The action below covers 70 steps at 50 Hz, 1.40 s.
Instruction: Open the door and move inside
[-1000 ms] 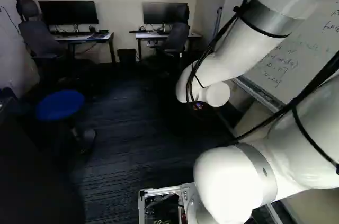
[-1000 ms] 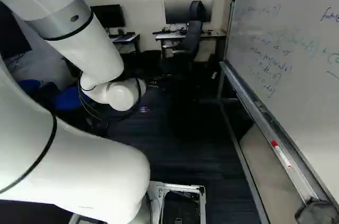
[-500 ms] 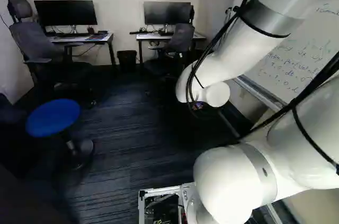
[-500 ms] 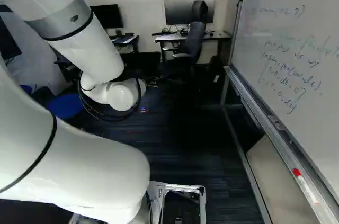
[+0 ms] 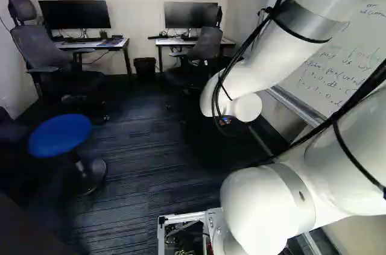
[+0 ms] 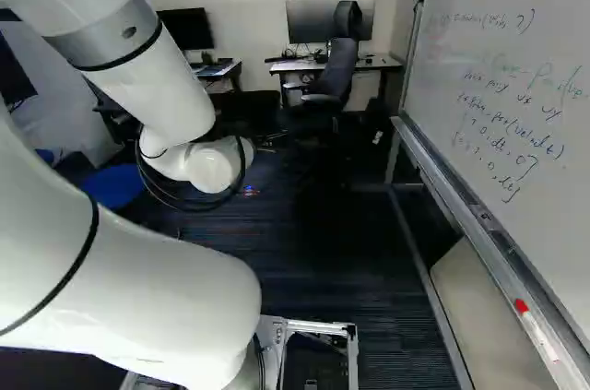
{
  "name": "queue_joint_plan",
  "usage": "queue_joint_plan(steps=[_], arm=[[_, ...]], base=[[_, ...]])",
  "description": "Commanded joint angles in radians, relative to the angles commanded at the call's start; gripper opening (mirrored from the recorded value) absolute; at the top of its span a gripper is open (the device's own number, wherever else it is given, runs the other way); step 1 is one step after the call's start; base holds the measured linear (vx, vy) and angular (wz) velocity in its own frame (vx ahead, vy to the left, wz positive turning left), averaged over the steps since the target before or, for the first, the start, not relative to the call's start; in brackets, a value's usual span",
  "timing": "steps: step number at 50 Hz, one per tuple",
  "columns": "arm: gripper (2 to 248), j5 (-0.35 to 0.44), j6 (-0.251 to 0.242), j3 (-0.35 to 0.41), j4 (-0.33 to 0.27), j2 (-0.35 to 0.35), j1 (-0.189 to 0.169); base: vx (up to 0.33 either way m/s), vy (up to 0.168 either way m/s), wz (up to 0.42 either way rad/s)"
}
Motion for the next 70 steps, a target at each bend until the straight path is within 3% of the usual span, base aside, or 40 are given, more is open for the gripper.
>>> queue_joint_plan(steps=[70], arm=[[247, 0.118, 0.000, 0.143, 0.025, 0.005, -0.057]], base=[[0.000, 0.000, 0.000]])
